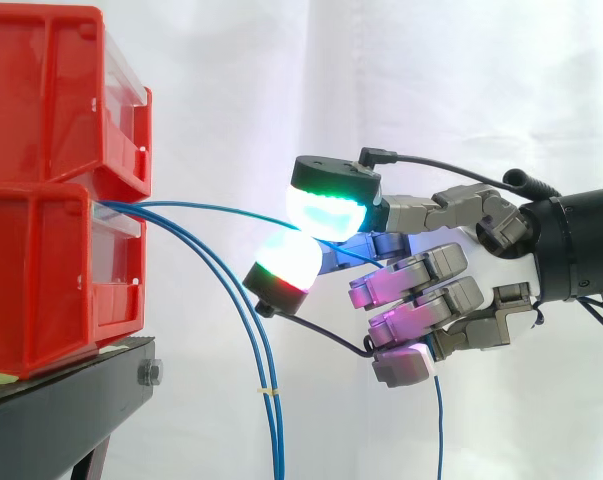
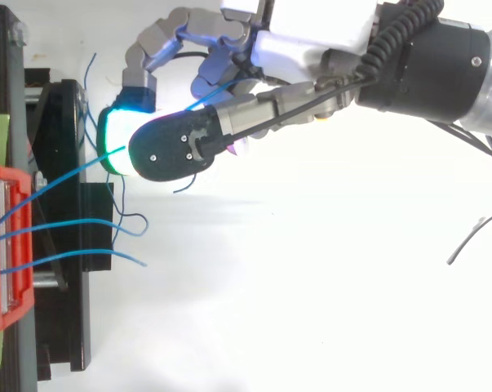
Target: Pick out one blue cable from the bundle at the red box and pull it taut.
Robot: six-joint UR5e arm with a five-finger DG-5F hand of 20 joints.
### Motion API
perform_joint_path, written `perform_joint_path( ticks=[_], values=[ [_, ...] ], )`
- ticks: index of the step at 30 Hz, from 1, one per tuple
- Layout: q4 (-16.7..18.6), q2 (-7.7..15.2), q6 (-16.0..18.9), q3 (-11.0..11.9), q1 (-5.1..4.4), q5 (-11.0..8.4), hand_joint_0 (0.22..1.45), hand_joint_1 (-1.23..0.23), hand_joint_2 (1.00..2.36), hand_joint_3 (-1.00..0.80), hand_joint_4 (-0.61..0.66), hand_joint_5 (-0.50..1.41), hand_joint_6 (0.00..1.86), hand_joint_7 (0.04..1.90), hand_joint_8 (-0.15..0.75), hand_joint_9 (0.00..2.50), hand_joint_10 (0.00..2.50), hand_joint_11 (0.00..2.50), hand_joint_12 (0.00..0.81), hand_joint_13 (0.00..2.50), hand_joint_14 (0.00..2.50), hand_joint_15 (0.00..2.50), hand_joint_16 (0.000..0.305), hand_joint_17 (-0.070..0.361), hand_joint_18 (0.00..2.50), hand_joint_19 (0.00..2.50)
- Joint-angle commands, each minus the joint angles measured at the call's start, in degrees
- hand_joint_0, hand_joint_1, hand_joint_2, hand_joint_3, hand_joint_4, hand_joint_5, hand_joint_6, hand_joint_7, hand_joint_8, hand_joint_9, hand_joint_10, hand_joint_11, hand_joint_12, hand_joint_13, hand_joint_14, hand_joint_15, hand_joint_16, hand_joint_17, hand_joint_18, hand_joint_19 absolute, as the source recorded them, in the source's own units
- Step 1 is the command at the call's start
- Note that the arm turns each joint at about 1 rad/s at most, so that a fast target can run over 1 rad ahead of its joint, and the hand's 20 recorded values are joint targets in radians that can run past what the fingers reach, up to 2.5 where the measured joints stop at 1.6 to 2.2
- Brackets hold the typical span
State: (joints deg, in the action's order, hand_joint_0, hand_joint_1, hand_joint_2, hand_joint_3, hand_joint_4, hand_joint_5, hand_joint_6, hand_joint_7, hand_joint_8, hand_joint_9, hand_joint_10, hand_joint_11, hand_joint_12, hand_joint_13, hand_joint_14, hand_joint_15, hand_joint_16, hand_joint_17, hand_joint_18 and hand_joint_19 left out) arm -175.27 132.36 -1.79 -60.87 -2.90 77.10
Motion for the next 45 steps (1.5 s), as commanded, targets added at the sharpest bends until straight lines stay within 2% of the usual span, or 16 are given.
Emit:
perform_joint_path(
  ticks=[1, 10, 14, 18, 21, 22, 24, 25, 28, 29, 33, 37, 45],
  values=[
    [0.0, 0.0, -0.1, 0.0, 0.00, 0.24, 0.71, -0.75, 1.02, -0.19, -0.17, -0.16, 0.98, 1.01, 0.174, 1.12, 1.98, 1.06, 0.273, 1.12, 1.76, 1.14, 0.046, 0.104, 0.97, 1.18],
    [-0.1, 0.0, 0.0, 0.0, 0.00, 0.51, 0.72, -0.74, 1.02, -0.22, -0.17, -0.17, 0.99, 1.03, 0.178, 1.11, 1.95, 1.07, 0.269, 1.09, 1.76, 1.13, 0.045, 0.102, 0.95, 1.20],
    [-0.1, 0.0, 0.0, 0.0, 0.00, 1.91, 0.72, -0.74, 1.02, -0.21, -0.16, -0.17, 0.99, 1.02, 0.185, 1.10, 1.94, 1.08, 0.268, 1.09, 1.77, 1.12, 0.045, 0.102, 0.94, 1.20],
    [-0.5, -0.3, -0.1, 0.0, 0.00, 4.20, 0.72, -0.74, 1.02, -0.20, -0.15, -0.16, 0.99, 1.02, 0.185, 1.11, 1.94, 1.06, 0.269, 1.09, 1.77, 1.12, 0.045, 0.101, 0.93, 1.20],
    [-2.6, -0.7, -0.1, 0.0, 0.09, 6.04, 0.72, -0.74, 1.02, -0.20, -0.15, -0.16, 0.99, 1.02, 0.182, 1.11, 1.95, 1.06, 0.268, 1.09, 1.77, 1.11, 0.045, 0.102, 0.93, 1.19],
    [-6.2, -1.8, -0.1, -0.5, 0.09, 6.31, 0.72, -0.74, 1.02, -0.20, -0.15, -0.16, 0.99, 1.02, 0.190, 1.11, 1.95, 1.06, 0.267, 1.09, 1.77, 1.11, 0.045, 0.102, 0.93, 1.19],
    [-7.7, -2.8, -0.1, -0.9, 0.00, 6.40, 0.72, -0.74, 1.02, -0.20, -0.15, -0.16, 0.98, 1.02, 0.183, 1.11, 1.94, 1.06, 0.275, 1.09, 1.77, 1.11, 0.045, 0.102, 0.93, 1.19],
    [-8.5, -4.0, -0.1, -2.1, 0.00, 6.40, 0.72, -0.74, 1.02, -0.20, -0.15, -0.16, 0.99, 1.02, 0.183, 1.11, 1.94, 1.06, 0.268, 1.09, 1.77, 1.11, 0.045, 0.102, 0.93, 1.20],
    [-8.6, -5.5, -0.2, -3.6, -0.09, 6.13, 0.71, -0.74, 1.02, -0.20, -0.14, -0.16, 0.98, 1.02, 0.192, 1.11, 1.95, 1.06, 0.268, 1.08, 1.77, 1.11, 0.045, 0.102, 0.93, 1.20],
    [-8.4, -6.6, -0.2, -5.4, -0.18, 5.60, 0.71, -0.75, 1.02, -0.19, -0.14, -0.16, 0.98, 1.02, 0.189, 1.11, 1.95, 1.05, 0.274, 1.09, 1.78, 1.10, 0.045, 0.102, 0.93, 1.20],
    [-7.8, -9.2, -0.2, -9.2, -0.62, 2.44, 0.71, -0.75, 1.02, -0.20, -0.15, -0.16, 0.98, 1.02, 0.193, 1.11, 1.95, 1.06, 0.275, 1.08, 1.79, 1.10, 0.045, 0.102, 0.93, 1.20],
    [-7.8, -10.3, -0.1, -10.7, -0.79, 2.26, 0.72, -0.75, 1.02, -0.19, -0.14, -0.16, 0.98, 1.03, 0.191, 1.11, 1.95, 1.04, 0.273, 1.08, 1.79, 1.09, 0.045, 0.101, 0.93, 1.20],
    [-8.3, -10.8, -0.2, -10.8, -0.97, 2.26, 0.72, -0.75, 1.02, -0.19, -0.14, -0.16, 0.98, 1.03, 0.191, 1.11, 1.97, 1.04, 0.278, 1.08, 1.80, 1.10, 0.045, 0.101, 0.93, 1.20]
  ],
)
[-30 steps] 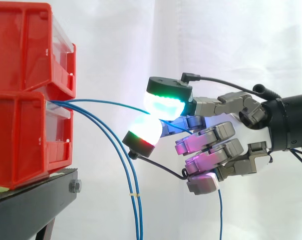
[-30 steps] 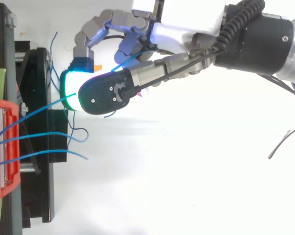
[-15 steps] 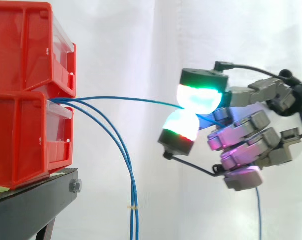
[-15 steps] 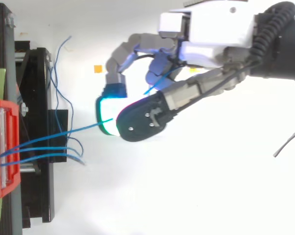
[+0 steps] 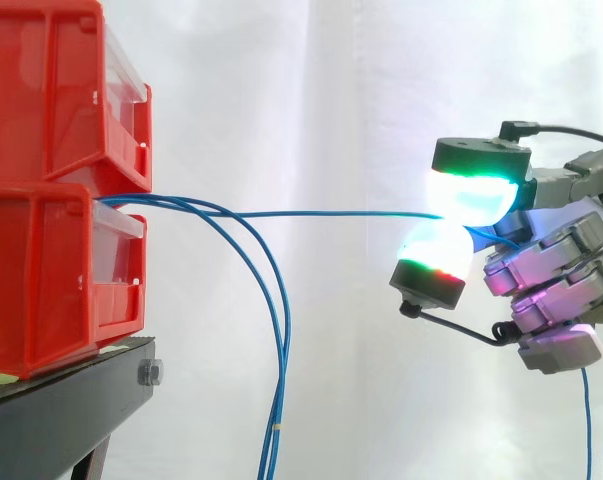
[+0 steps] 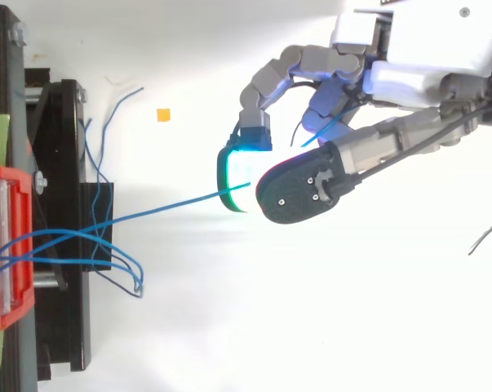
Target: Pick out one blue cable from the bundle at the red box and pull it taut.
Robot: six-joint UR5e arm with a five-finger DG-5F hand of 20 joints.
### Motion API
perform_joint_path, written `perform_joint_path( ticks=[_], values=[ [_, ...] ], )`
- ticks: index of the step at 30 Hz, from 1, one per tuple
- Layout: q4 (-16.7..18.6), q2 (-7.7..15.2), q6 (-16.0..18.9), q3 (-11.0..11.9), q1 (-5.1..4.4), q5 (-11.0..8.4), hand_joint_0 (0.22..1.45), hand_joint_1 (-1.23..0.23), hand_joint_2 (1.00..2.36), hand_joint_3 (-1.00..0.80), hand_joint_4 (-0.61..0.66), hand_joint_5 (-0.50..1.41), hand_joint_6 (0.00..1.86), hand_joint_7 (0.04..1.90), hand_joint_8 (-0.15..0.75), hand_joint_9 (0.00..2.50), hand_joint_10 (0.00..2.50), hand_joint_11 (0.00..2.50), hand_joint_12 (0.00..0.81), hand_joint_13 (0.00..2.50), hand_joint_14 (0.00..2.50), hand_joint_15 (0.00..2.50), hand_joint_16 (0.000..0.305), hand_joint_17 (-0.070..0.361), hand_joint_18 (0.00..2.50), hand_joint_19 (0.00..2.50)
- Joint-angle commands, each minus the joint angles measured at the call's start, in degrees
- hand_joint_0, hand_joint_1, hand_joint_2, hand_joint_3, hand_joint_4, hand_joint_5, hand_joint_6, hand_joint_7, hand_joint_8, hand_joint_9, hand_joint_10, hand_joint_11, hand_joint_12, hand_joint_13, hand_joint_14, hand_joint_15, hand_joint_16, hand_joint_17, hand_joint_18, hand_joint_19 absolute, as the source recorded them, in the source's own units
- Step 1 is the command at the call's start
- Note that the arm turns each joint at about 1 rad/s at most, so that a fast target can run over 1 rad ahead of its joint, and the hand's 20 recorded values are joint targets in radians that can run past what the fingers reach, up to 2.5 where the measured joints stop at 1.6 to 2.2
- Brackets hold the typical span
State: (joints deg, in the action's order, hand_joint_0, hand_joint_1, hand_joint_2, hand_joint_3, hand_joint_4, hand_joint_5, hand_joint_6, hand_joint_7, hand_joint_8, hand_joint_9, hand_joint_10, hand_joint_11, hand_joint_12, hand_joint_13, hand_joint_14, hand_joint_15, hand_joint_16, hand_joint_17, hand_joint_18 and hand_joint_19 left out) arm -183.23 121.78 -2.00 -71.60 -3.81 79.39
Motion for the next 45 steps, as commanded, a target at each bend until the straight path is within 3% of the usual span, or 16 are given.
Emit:
perform_joint_path(
  ticks=[1, 7, 8, 9, 11, 15, 18, 21, 28, 45],
  values=[
    [-0.8, -0.2, 0.0, 0.0, -0.06, -0.03, 0.71, -0.75, 1.02, -0.19, -0.14, -0.16, 0.98, 1.03, 0.190, 1.11, 1.97, 1.04, 0.275, 1.08, 1.81, 1.10, 0.045, 0.101, 0.93, 1.20],
    [-2.2, -0.2, 0.0, -0.1, -0.15, 0.59, 0.72, -0.75, 1.02, -0.19, -0.14, -0.16, 0.98, 1.03, 0.191, 1.11, 1.97, 1.04, 0.269, 1.08, 1.81, 1.08, 0.045, 0.101, 0.93, 1.21],
    [-2.1, -0.8, -0.1, -1.2, -0.06, 0.85, 0.72, -0.75, 1.02, -0.19, -0.15, -0.16, 0.98, 1.03, 0.190, 1.12, 1.97, 1.04, 0.274, 1.08, 1.82, 1.07, 0.045, 0.101, 0.93, 1.21],
    [-0.6, -1.5, 0.2, -3.0, -0.24, 0.67, 0.72, -0.75, 1.02, -0.19, -0.15, -0.16, 0.98, 1.03, 0.191, 1.12, 1.98, 1.03, 0.266, 1.08, 1.82, 1.07, 0.045, 0.101, 0.93, 1.21],
    [3.0, -1.7, 0.2, -4.3, -0.41, -0.03, 0.72, -0.75, 1.02, -0.19, -0.14, -0.16, 0.98, 1.04, 0.192, 1.12, 1.97, 1.04, 0.266, 1.08, 1.82, 1.07, 0.045, 0.100, 0.93, 1.21],
    [7.8, -1.6, -0.2, -4.8, -0.50, -1.79, 0.72, -0.75, 1.02, -0.19, -0.14, -0.16, 0.98, 1.04, 0.191, 1.12, 1.98, 1.04, 0.270, 1.08, 1.83, 1.07, 0.045, 0.100, 0.93, 1.20],
    [10.5, -1.6, -1.1, -5.5, -0.67, -1.96, 0.72, -0.75, 1.02, -0.18, -0.15, -0.16, 0.98, 1.03, 0.193, 1.12, 1.98, 1.03, 0.276, 1.08, 1.82, 1.07, 0.044, 0.100, 0.94, 1.21],
    [12.6, -1.6, -4.3, -5.4, -1.03, -1.79, 0.72, -0.75, 1.02, -0.18, -0.15, -0.16, 0.98, 1.03, 0.192, 1.12, 1.98, 1.04, 0.267, 1.08, 1.82, 1.07, 0.044, 0.099, 0.94, 1.21],
    [12.9, -1.6, -7.0, -5.5, -0.76, -2.05, 0.72, -0.75, 1.02, -0.18, -0.15, -0.16, 0.98, 1.03, 0.193, 1.13, 1.97, 1.05, 0.275, 1.09, 1.80, 1.07, 0.044, 0.100, 0.95, 1.19],
    [12.8, -1.6, -7.1, -5.5, -0.76, -2.05, 0.71, -0.75, 1.02, -0.17, -0.14, -0.15, 0.98, 1.03, 0.201, 1.14, 1.98, 1.04, 0.276, 1.11, 1.76, 1.09, 0.045, 0.101, 0.96, 1.19]
  ],
)
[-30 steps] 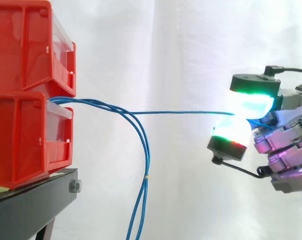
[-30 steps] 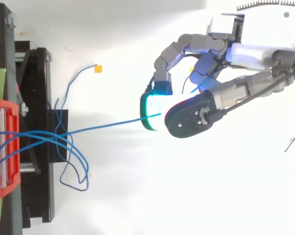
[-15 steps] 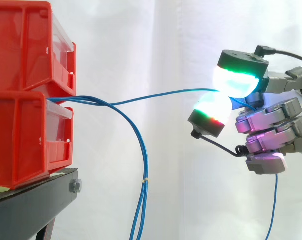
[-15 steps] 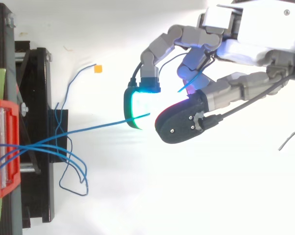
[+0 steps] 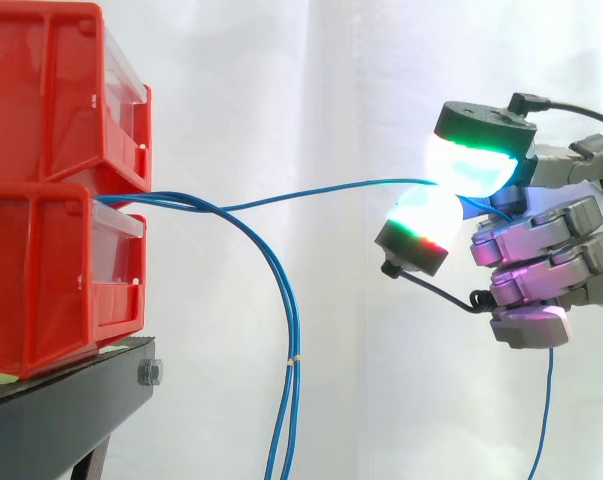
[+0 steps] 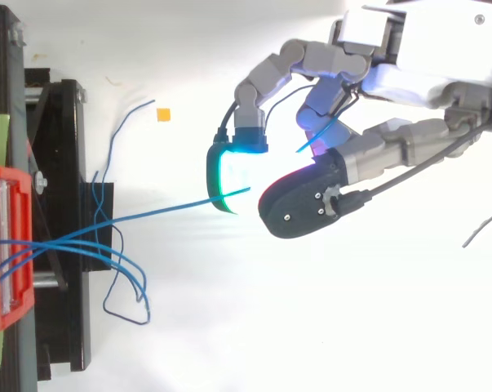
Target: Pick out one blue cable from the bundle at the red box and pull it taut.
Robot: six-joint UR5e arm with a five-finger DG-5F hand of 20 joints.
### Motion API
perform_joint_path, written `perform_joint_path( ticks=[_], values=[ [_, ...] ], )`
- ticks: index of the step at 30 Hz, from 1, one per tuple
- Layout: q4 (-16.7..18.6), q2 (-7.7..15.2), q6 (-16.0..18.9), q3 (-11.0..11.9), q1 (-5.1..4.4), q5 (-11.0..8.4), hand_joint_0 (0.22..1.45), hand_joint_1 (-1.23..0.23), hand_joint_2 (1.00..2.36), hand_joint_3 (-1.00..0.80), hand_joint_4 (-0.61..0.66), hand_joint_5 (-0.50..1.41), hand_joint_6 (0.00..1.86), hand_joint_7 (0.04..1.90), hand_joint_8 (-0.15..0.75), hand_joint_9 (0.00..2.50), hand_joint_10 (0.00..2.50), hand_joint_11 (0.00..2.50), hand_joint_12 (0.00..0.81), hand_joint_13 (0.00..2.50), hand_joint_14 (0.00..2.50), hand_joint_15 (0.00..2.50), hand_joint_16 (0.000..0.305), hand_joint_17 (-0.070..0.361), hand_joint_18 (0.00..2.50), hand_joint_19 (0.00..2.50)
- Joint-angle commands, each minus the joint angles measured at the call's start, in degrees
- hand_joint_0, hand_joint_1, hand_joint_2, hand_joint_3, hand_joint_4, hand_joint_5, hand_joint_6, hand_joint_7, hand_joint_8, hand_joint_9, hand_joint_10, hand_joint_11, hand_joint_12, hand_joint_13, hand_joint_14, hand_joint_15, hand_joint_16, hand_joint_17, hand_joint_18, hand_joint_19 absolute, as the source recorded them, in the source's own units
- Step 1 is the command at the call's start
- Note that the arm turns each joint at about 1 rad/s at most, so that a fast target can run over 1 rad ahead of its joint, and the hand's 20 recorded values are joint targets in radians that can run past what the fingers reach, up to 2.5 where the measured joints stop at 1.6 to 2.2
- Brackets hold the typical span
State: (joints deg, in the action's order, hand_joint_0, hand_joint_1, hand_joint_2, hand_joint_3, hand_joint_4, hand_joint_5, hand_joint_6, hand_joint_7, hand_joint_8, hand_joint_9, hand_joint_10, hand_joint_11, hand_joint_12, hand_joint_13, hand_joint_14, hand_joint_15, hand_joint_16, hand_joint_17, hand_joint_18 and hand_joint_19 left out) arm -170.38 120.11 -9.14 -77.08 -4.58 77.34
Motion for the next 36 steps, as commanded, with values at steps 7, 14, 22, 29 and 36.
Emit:
perform_joint_path(
  ticks=[7, 14, 22, 29, 36],
  values=[
    [0.0, 0.0, 0.0, 0.0, -0.08, 0.00, 0.71, -0.76, 1.02, -0.18, -0.13, -0.15, 0.98, 1.01, 0.201, 1.15, 1.94, 1.08, 0.277, 1.13, 1.68, 1.13, 0.045, 0.101, 0.96, 1.17],
    [0.0, 0.0, 0.0, 0.0, 0.01, 0.00, 0.71, -0.76, 1.02, -0.18, -0.13, -0.15, 0.98, 1.02, 0.206, 1.16, 1.87, 1.09, 0.275, 1.14, 1.62, 1.14, 0.045, 0.102, 0.96, 1.15],
    [0.0, 0.0, 0.0, 0.0, 0.01, 0.00, 0.71, -0.76, 1.02, -0.18, -0.13, -0.15, 0.98, 1.02, 0.212, 1.16, 1.83, 1.10, 0.277, 1.15, 1.58, 1.16, 0.045, 0.102, 0.96, 1.15],
    [0.0, 0.0, 0.0, 0.0, -0.08, 0.00, 0.71, -0.76, 1.02, -0.18, -0.13, -0.15, 0.98, 1.02, 0.204, 1.17, 1.81, 1.11, 0.275, 1.16, 1.56, 1.15, 0.046, 0.103, 0.96, 1.13],
    [0.0, 0.0, 0.0, 0.0, 0.01, 0.00, 0.71, -0.76, 1.02, -0.18, -0.13, -0.15, 0.98, 1.02, 0.206, 1.17, 1.80, 1.12, 0.272, 1.16, 1.54, 1.16, 0.046, 0.103, 0.96, 1.13]
  ],
)
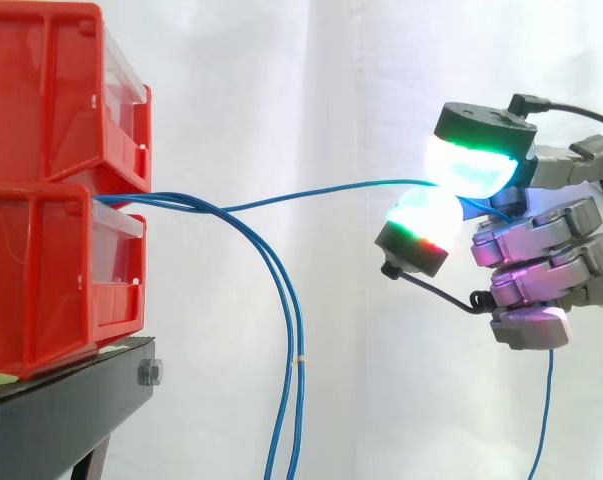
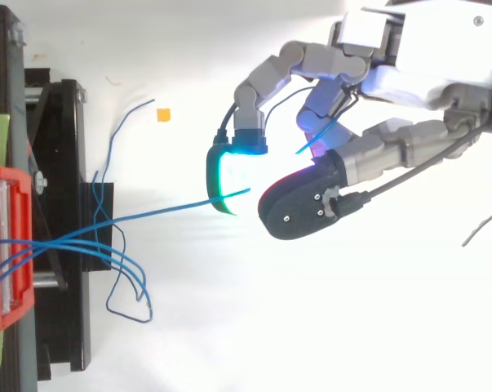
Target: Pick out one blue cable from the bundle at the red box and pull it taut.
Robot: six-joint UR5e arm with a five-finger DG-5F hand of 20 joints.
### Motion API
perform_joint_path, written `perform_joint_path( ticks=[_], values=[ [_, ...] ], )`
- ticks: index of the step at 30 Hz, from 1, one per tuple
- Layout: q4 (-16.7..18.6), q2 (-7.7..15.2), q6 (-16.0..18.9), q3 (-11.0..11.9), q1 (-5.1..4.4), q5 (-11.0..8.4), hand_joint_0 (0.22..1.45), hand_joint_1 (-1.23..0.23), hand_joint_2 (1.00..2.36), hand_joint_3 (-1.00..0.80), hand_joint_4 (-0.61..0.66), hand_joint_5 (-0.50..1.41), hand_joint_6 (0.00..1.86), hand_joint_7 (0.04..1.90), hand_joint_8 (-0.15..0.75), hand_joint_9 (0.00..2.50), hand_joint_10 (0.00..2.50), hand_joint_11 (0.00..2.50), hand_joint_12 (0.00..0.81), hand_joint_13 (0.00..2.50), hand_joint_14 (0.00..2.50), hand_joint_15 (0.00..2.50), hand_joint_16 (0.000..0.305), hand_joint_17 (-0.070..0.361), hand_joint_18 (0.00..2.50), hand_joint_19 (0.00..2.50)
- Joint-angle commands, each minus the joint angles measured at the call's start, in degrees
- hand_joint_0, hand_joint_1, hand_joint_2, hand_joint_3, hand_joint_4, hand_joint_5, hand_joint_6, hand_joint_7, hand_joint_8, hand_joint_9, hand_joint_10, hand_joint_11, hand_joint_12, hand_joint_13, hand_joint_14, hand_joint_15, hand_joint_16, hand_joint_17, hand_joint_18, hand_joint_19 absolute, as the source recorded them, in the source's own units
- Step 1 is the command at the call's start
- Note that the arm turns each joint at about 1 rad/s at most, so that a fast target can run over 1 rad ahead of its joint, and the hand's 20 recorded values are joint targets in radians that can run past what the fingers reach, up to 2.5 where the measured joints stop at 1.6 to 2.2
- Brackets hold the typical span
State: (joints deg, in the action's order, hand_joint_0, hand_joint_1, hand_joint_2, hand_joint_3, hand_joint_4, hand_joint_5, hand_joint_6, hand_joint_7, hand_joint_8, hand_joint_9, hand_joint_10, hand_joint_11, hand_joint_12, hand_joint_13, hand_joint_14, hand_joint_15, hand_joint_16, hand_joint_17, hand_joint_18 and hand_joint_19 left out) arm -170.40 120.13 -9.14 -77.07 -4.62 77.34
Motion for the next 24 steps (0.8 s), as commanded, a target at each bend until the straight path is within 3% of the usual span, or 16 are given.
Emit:
perform_joint_path(
  ticks=[1, 24],
  values=[
    [0.0, -0.1, 0.0, 0.0, 0.05, 0.00, 0.71, -0.76, 1.02, -0.18, -0.13, -0.15, 0.98, 1.02, 0.205, 1.17, 1.79, 1.12, 0.275, 1.16, 1.53, 1.16, 0.046, 0.103, 0.96, 1.13],
    [0.0, 0.0, 0.0, 0.0, -0.04, 0.00, 0.71, -0.76, 1.02, -0.18, -0.13, -0.15, 0.98, 1.03, 0.203, 1.17, 1.77, 1.13, 0.280, 1.17, 1.51, 1.17, 0.045, 0.102, 0.94, 1.11]
  ],
)
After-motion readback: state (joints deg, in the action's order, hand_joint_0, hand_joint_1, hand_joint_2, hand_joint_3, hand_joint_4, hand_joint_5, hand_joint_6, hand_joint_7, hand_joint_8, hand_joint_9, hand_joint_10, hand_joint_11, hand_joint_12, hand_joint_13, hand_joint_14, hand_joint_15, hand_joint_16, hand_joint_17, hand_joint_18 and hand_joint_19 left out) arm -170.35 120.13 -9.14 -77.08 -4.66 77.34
